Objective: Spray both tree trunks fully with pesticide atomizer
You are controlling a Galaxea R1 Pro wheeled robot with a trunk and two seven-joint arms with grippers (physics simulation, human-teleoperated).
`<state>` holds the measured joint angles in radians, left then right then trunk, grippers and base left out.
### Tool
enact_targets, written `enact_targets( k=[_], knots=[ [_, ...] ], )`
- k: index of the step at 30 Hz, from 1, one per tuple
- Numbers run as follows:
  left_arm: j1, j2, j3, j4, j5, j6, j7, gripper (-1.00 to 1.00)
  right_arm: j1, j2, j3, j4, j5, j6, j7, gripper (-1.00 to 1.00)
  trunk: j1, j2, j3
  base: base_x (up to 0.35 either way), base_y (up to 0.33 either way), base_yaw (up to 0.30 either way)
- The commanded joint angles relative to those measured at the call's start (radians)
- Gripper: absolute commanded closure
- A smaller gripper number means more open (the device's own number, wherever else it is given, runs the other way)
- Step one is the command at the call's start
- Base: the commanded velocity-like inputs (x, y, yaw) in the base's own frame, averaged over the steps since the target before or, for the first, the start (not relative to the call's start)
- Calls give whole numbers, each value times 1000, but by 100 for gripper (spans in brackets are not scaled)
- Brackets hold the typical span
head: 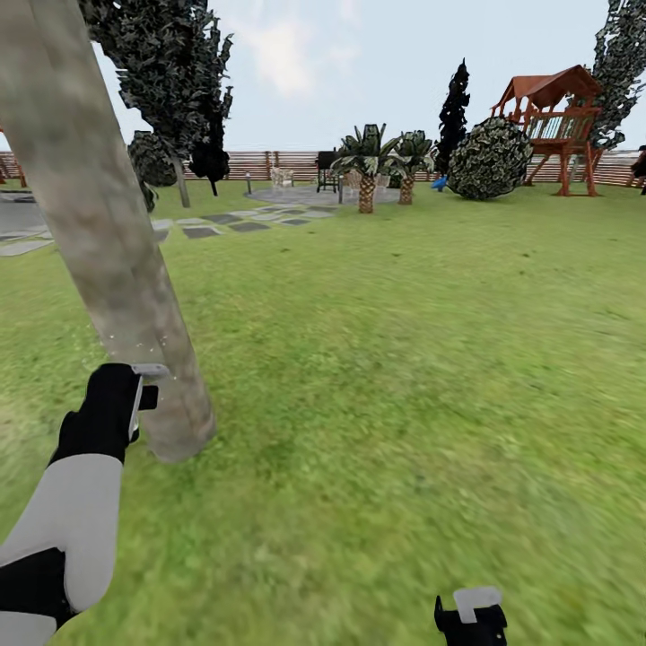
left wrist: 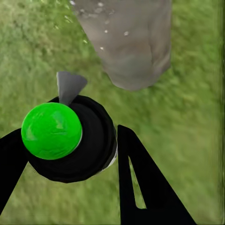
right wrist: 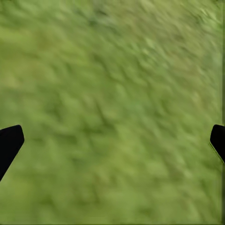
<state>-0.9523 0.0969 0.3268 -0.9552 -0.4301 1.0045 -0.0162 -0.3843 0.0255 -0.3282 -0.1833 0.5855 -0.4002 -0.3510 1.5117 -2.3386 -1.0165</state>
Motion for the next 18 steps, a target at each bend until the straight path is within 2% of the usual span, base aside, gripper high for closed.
enact_targets(
  k=[1,15,18],
  knots=[
    [0,0,1,1,-3,5,-2,100,-1,1,-8,1,10,-3,-3,-100,0,0,-1,163,-234,0],
    [2,1,0,4,-5,9,-2,100,-1,1,-8,1,11,-3,-2,-100,0,0,-1,141,-243,1],
    [3,1,0,1,-6,9,-2,100,-1,2,-7,1,11,-3,-2,-100,0,0,-1,26,-269,133]
  ],
)
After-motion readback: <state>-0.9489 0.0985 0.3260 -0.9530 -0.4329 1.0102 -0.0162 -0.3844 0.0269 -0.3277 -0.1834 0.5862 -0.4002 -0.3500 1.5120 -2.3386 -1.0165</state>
